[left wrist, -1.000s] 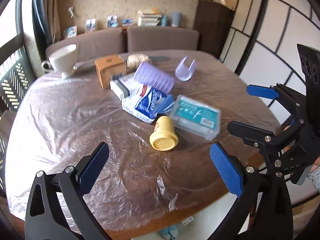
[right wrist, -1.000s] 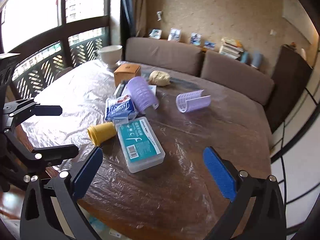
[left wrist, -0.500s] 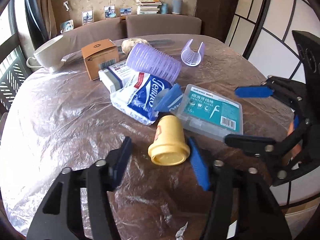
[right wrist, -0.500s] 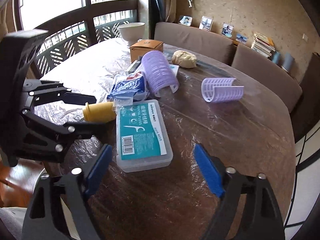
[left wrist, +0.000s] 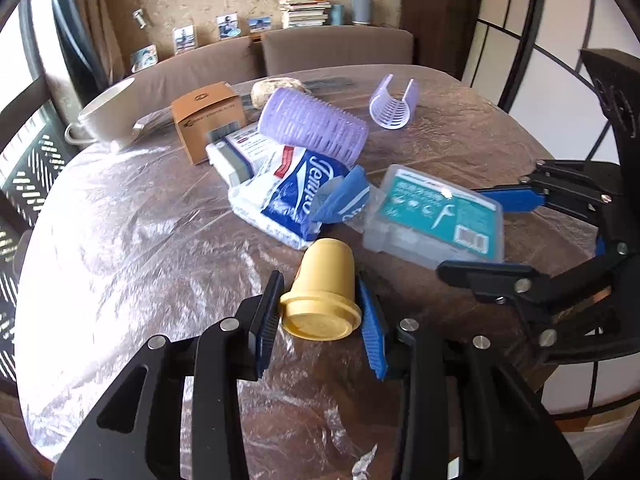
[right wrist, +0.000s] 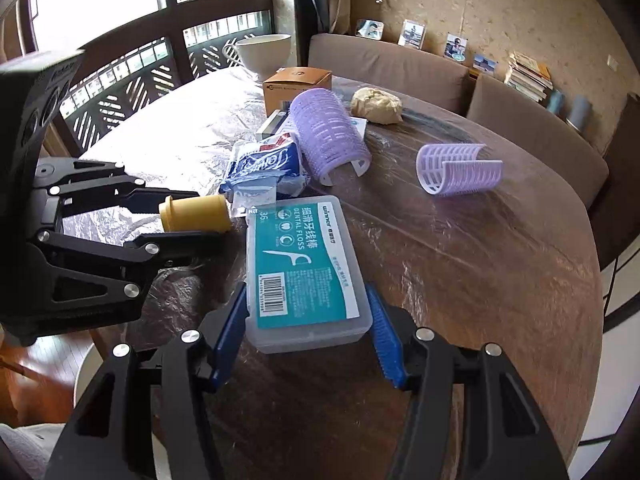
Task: Collect trash
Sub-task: 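Grasp the yellow plastic cup with the left tool while the right tool grasps the teal floss box, then carry the yellow cup and teal floss box down over the white bin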
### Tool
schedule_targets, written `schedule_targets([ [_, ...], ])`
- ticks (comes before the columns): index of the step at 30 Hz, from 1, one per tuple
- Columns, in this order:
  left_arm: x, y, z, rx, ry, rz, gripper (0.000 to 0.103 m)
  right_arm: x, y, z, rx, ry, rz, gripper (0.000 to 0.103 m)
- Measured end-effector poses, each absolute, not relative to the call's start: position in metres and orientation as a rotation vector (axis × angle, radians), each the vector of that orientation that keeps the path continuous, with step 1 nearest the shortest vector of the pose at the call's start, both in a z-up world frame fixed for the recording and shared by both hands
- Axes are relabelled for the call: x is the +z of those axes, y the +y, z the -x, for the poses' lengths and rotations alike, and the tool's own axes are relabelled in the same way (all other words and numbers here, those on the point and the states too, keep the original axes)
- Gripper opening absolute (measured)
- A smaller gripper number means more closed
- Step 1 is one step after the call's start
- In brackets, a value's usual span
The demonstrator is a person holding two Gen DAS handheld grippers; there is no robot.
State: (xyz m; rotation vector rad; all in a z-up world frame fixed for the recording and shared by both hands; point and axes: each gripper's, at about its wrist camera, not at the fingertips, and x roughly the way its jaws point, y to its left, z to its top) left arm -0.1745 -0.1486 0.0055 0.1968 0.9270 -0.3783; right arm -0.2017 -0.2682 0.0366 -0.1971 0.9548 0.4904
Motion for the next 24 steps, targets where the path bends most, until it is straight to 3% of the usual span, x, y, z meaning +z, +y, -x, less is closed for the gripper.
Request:
schedule_targets([
  [24, 0.019, -0.11, 0.207, -0.357, 0.975, -0.09, 0.039, 0.052, -0.265, 0.252, 0.323, 0.989, 0.026, 0.056],
])
